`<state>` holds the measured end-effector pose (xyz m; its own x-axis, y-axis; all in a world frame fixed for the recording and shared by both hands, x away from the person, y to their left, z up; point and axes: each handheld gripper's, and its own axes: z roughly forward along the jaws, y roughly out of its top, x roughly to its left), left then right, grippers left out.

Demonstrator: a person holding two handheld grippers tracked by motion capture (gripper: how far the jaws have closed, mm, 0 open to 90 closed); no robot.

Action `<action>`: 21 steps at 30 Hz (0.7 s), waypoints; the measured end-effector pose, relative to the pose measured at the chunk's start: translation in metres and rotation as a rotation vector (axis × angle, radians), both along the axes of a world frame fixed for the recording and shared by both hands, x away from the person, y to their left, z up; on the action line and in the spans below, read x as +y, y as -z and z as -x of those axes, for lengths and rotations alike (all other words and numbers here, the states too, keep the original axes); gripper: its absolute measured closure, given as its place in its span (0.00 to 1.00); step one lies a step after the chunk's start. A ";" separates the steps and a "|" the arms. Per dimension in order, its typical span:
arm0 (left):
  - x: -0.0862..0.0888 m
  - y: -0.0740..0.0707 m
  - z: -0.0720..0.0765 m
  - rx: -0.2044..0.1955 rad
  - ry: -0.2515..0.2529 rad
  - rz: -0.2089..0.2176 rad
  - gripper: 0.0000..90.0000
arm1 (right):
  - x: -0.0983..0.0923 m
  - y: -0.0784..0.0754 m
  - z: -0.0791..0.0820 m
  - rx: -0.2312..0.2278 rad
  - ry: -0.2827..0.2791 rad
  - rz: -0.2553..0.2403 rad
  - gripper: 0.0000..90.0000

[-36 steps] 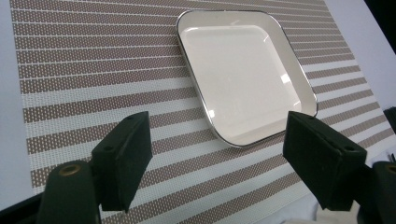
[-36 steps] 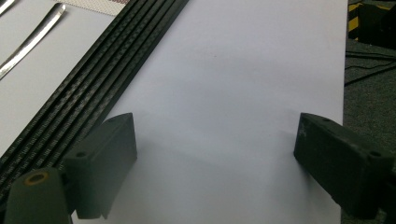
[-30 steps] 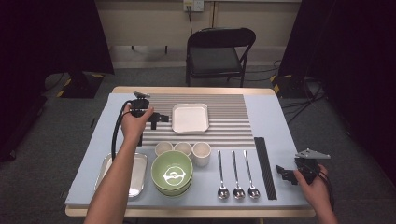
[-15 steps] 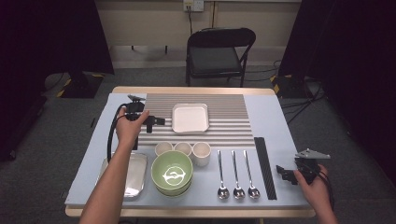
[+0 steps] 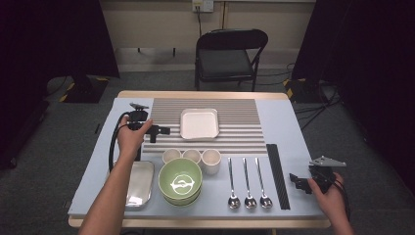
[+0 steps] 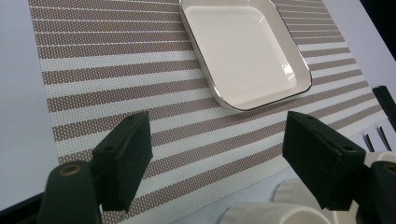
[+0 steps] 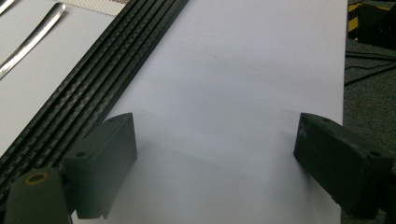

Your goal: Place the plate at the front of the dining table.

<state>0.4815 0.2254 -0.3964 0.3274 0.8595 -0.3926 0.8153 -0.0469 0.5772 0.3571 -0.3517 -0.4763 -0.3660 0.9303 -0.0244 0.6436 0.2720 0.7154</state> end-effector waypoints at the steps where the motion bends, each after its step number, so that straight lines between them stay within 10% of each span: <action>1: 0.000 0.000 0.001 0.000 0.004 -0.008 0.27 | 0.000 0.000 0.000 0.002 0.001 -0.001 0.13; 21: 0.006 0.004 0.009 -0.006 -0.003 0.018 0.27 | 0.000 0.000 0.001 0.006 0.004 -0.004 0.13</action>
